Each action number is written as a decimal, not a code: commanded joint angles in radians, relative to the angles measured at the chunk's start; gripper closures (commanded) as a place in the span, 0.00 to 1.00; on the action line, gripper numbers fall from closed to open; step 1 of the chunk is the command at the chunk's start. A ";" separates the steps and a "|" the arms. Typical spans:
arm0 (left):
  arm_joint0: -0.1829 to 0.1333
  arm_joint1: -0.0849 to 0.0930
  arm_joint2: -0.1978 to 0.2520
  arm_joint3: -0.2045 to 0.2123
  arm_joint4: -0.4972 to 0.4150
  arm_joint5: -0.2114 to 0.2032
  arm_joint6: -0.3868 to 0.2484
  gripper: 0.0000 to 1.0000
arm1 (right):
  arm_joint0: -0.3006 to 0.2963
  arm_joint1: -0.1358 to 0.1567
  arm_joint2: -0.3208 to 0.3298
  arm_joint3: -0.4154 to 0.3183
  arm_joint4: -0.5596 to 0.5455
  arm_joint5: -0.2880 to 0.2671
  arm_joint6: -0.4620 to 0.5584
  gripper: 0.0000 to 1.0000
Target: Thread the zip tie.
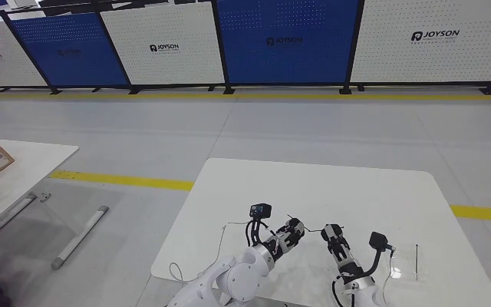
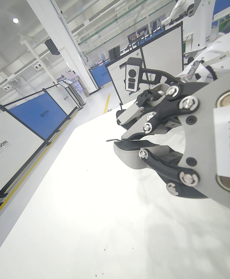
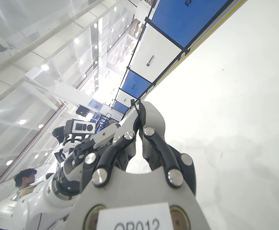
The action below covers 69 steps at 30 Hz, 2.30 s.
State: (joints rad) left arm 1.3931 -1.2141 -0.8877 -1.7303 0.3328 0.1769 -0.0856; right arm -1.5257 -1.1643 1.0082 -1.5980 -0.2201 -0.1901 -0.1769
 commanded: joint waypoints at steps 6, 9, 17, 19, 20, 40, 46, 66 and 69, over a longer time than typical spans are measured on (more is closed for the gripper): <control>0.000 0.000 0.000 0.000 0.000 0.000 0.000 1.00 | -0.005 -0.008 0.009 0.000 -0.007 -0.004 0.008 1.00; 0.000 0.000 0.000 0.000 0.000 0.000 0.000 1.00 | -0.009 -0.011 0.014 -0.001 -0.011 -0.007 0.009 1.00; 0.000 0.000 0.000 0.000 0.000 0.000 0.000 1.00 | -0.016 -0.018 0.025 -0.002 -0.023 -0.006 0.016 1.00; 0.000 0.000 0.000 0.000 0.000 0.000 0.000 1.00 | -0.012 -0.021 0.025 0.000 -0.026 0.002 0.021 1.00; 0.000 0.000 0.000 0.000 0.000 0.000 0.000 1.00 | -0.010 -0.022 0.024 0.002 -0.027 0.005 0.023 1.00; 0.000 0.000 0.000 0.000 0.000 0.000 0.000 1.00 | 0.002 -0.050 0.015 0.029 -0.035 -0.004 0.029 1.00; 0.000 0.000 0.000 0.000 0.000 0.000 0.000 1.00 | 0.005 -0.054 0.016 0.038 -0.030 -0.006 0.030 1.00; 0.007 -0.008 -0.042 0.026 -0.200 -0.133 -0.039 1.00 | -0.022 -0.060 0.048 0.011 -0.005 -0.059 0.049 1.00; 0.008 -0.007 -0.044 0.026 -0.199 -0.141 -0.049 1.00 | -0.018 -0.064 0.044 0.017 0.004 -0.070 0.046 1.00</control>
State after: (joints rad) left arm 1.4003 -1.2214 -0.9309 -1.7038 0.1327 0.0371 -0.1323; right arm -1.5457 -1.2271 1.0525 -1.5843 -0.2215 -0.2549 -0.1291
